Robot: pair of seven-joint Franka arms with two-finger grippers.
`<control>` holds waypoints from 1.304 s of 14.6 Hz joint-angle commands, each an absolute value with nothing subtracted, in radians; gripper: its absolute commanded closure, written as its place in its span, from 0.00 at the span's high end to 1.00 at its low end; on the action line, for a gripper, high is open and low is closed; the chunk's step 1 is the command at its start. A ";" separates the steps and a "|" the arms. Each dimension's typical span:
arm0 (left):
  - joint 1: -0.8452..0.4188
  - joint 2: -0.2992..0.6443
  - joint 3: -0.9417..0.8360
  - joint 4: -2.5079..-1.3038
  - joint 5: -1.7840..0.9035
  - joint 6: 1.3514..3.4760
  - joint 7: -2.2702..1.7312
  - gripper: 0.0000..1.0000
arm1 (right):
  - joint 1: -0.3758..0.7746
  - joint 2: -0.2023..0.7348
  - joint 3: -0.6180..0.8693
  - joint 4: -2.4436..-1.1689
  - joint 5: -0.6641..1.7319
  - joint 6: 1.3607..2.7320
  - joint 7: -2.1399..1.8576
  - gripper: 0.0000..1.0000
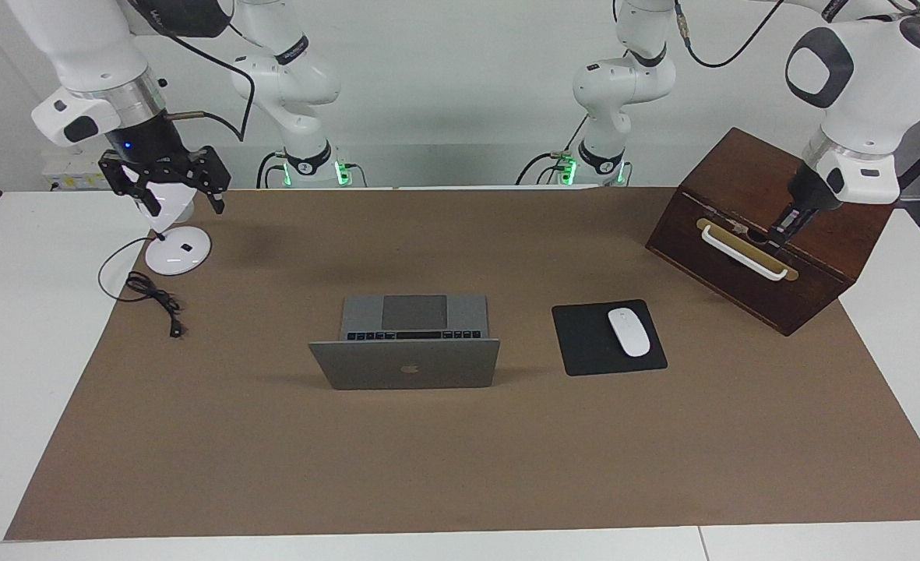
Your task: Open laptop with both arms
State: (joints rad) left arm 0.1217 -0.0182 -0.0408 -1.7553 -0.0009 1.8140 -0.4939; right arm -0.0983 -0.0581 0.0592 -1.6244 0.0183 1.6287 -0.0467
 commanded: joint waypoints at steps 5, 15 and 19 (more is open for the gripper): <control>0.115 -0.057 -0.044 -1.862 0.017 1.960 -0.492 1.00 | -0.110 -0.078 0.072 -1.647 0.008 1.626 -0.032 1.00; 0.084 -0.072 -0.066 -1.749 0.021 1.757 -0.382 1.00 | -0.112 -0.081 0.072 -1.647 0.009 1.582 -0.034 1.00; 0.029 -0.075 -0.052 -1.683 0.017 1.658 -0.361 1.00 | -0.112 -0.081 0.072 -1.649 0.009 1.580 -0.032 1.00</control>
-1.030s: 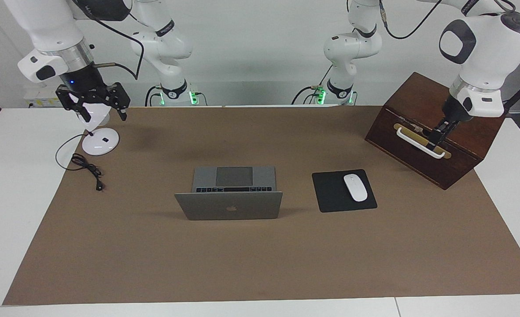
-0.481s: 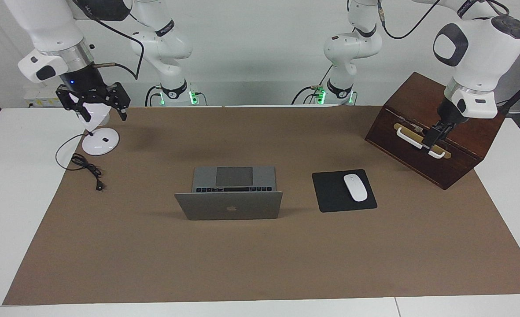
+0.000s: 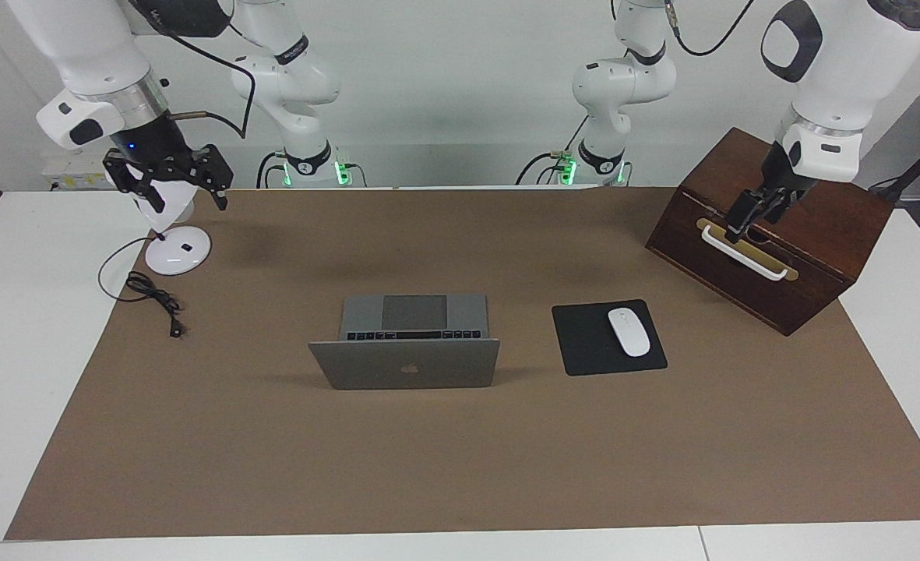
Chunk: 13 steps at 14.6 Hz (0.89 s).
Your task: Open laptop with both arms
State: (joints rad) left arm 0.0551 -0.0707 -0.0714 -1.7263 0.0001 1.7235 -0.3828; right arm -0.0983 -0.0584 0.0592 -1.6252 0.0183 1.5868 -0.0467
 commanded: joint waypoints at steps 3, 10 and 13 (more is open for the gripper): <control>0.051 -0.095 -0.054 -1.652 -0.017 1.658 -0.345 1.00 | -0.112 -0.081 0.072 -1.647 0.009 1.580 -0.032 1.00; 0.052 -0.123 -0.139 -1.713 -0.002 1.691 -0.250 1.00 | -0.112 -0.086 0.072 -1.651 0.009 1.578 -0.029 1.00; 0.069 -0.123 -0.140 -1.707 -0.003 1.680 -0.247 1.00 | -0.112 -0.086 0.072 -1.654 0.011 1.578 -0.029 1.00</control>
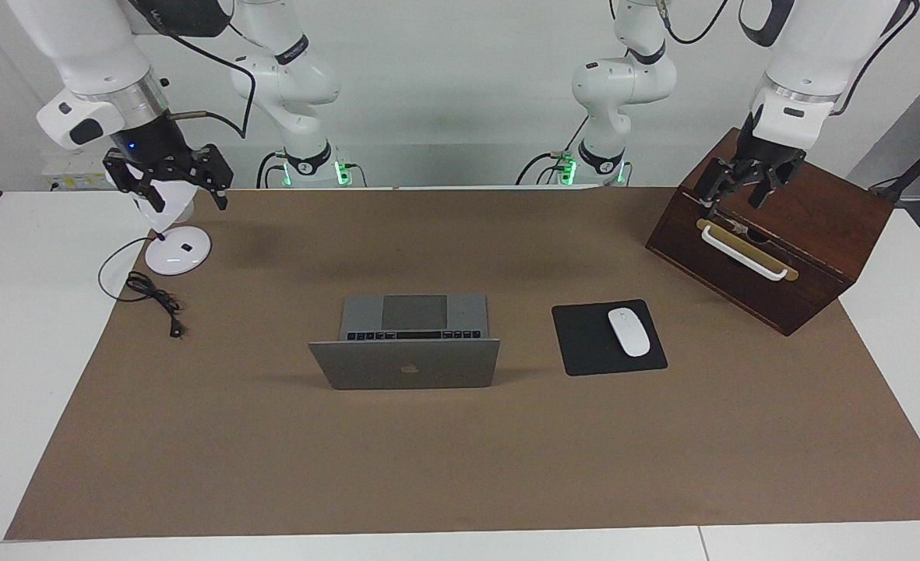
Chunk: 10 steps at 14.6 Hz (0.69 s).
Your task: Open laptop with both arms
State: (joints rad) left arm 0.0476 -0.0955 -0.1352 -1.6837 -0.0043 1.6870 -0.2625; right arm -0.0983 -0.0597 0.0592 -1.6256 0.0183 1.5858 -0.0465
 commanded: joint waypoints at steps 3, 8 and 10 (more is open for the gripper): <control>0.067 -0.126 -0.144 -1.707 -0.006 1.698 -0.252 1.00 | -0.112 -0.087 0.072 -1.654 0.009 1.577 -0.028 1.00; 0.066 -0.126 -0.144 -1.709 -0.006 1.687 -0.249 1.00 | -0.112 -0.087 0.072 -1.654 0.009 1.572 -0.028 1.00; 0.061 -0.126 -0.143 -1.712 -0.006 1.677 -0.252 1.00 | -0.112 -0.089 0.072 -1.654 0.011 1.572 -0.028 1.00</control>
